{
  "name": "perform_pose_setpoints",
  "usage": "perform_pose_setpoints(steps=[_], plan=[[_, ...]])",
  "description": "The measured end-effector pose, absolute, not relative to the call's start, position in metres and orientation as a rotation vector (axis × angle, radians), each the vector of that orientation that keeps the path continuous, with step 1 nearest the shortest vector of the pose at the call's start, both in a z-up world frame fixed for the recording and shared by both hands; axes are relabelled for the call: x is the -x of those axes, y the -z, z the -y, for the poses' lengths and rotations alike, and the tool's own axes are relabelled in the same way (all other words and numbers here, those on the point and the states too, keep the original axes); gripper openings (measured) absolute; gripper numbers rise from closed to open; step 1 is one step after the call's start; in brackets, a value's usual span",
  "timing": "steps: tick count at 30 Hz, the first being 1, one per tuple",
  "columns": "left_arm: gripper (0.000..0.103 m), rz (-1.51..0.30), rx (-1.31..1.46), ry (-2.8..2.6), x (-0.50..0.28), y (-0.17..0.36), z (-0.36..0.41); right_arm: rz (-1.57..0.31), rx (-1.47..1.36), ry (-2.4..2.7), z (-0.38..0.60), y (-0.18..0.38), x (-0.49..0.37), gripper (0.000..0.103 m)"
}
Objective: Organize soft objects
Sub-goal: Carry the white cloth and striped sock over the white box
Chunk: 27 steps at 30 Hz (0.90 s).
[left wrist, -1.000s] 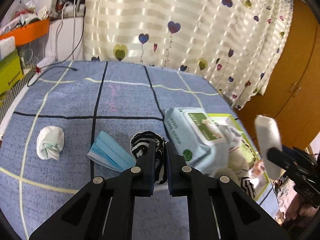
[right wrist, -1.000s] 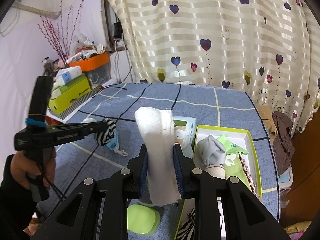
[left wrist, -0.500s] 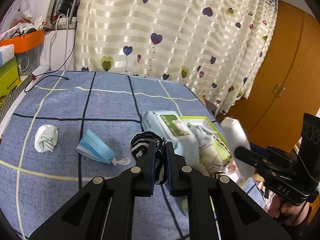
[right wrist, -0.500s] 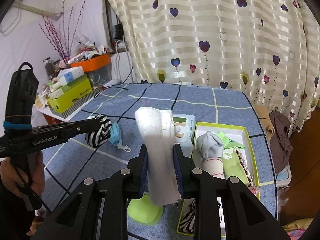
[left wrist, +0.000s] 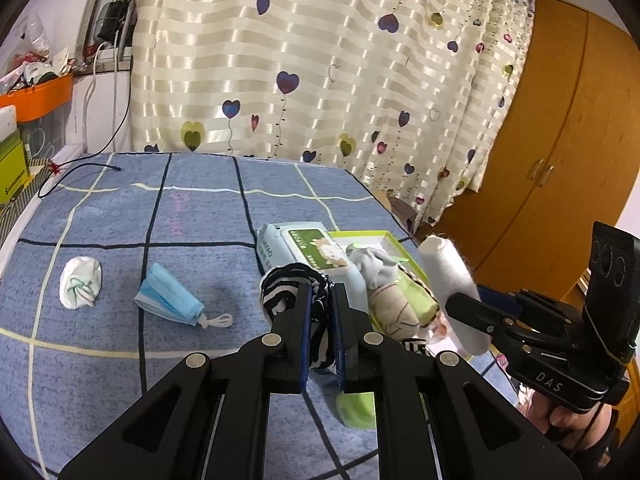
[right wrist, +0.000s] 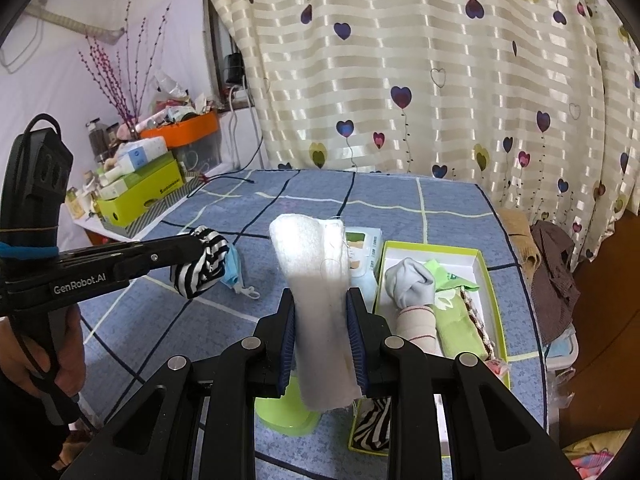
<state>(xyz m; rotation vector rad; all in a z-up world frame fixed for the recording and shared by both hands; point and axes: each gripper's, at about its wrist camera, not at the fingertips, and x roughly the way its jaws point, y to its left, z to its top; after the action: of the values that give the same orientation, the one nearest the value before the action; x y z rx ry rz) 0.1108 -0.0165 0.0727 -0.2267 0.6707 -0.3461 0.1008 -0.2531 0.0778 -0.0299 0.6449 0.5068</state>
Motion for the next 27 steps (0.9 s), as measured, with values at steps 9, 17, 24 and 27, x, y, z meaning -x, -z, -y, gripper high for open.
perform_pose_setpoints(steps=[9,17,24,27], plan=[[0.01,-0.665,0.206,0.383,-0.111,-0.08,0.033,-0.639,0.009,-0.469,0.274,-0.078,-0.098,0.023],[0.01,-0.667,0.181,0.418,-0.115,-0.085,0.059,-0.631,-0.017,-0.421,0.303,-0.077,-0.095,0.023],[0.01,-0.67,0.159,0.458,-0.12,-0.088,0.083,-0.631,-0.045,-0.363,0.334,-0.075,-0.096,0.023],[0.01,-0.671,0.152,0.477,-0.121,-0.089,0.093,-0.635,-0.054,-0.343,0.344,-0.072,-0.097,0.023]])
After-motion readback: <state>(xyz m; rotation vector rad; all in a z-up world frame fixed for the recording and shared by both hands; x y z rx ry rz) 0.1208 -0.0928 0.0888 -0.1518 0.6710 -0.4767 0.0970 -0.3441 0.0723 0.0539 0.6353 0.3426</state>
